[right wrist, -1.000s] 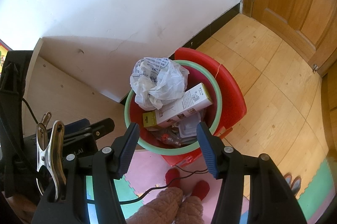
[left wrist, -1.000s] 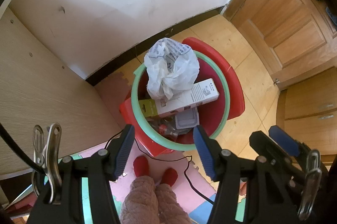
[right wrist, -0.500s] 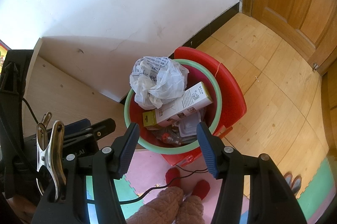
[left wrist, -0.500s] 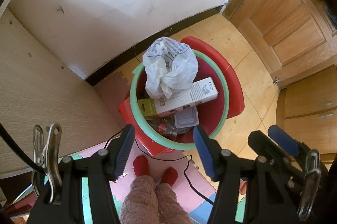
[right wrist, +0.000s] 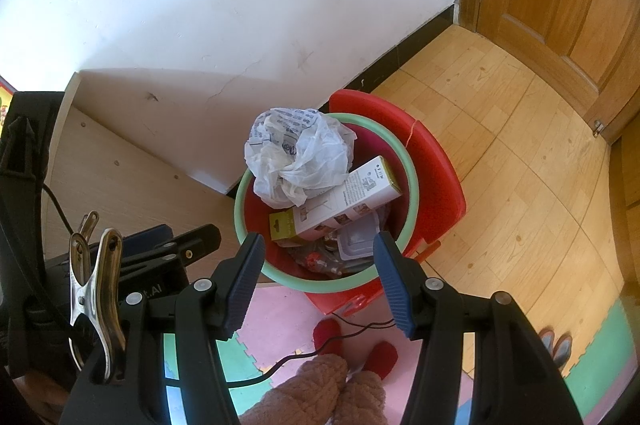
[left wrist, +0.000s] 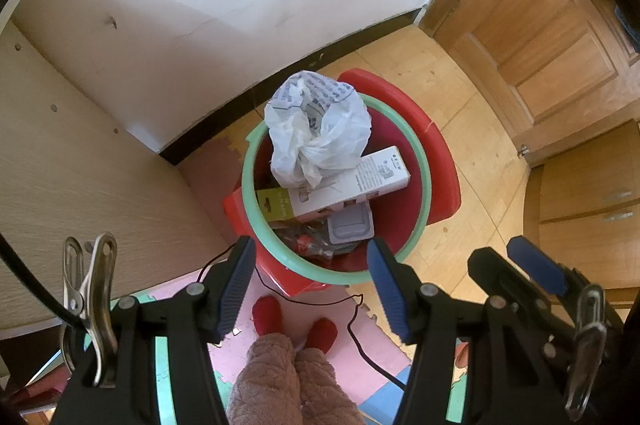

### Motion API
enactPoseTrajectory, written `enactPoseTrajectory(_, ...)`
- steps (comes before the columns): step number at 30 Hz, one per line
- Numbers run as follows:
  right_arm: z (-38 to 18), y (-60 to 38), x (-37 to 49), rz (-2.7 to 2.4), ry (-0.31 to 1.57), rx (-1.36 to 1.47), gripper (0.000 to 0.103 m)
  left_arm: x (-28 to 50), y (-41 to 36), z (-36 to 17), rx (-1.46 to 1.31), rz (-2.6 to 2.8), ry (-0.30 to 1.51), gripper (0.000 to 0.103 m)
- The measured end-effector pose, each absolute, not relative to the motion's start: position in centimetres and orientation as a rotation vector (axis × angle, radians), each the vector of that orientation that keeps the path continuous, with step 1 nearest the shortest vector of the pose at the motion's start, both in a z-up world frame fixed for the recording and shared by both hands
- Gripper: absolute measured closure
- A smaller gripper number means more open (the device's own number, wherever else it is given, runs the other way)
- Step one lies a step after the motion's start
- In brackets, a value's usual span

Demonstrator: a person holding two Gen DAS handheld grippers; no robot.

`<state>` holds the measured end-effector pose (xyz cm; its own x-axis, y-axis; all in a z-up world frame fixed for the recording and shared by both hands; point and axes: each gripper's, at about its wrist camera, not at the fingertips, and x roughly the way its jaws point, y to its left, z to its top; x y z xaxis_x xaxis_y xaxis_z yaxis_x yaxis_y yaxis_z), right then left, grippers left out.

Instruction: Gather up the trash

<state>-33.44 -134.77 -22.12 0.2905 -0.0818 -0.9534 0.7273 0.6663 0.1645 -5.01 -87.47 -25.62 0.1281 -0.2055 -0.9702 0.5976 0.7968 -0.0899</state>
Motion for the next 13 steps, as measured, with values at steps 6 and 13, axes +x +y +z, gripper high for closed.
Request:
enactPoseTrajectory(6, -22.11, -134.88, -33.44, -0.595, 1.161, 0.668, 0.045, -5.17, -87.64, -25.64, 0.364, -0.601, 1.321, 0.042)
enactPoseTrajectory(13, -22.08, -135.01, -33.41, -0.594, 1.162, 0.666, 0.045, -5.5, -87.72, -25.58, 0.368, -0.615, 1.325, 0.042)
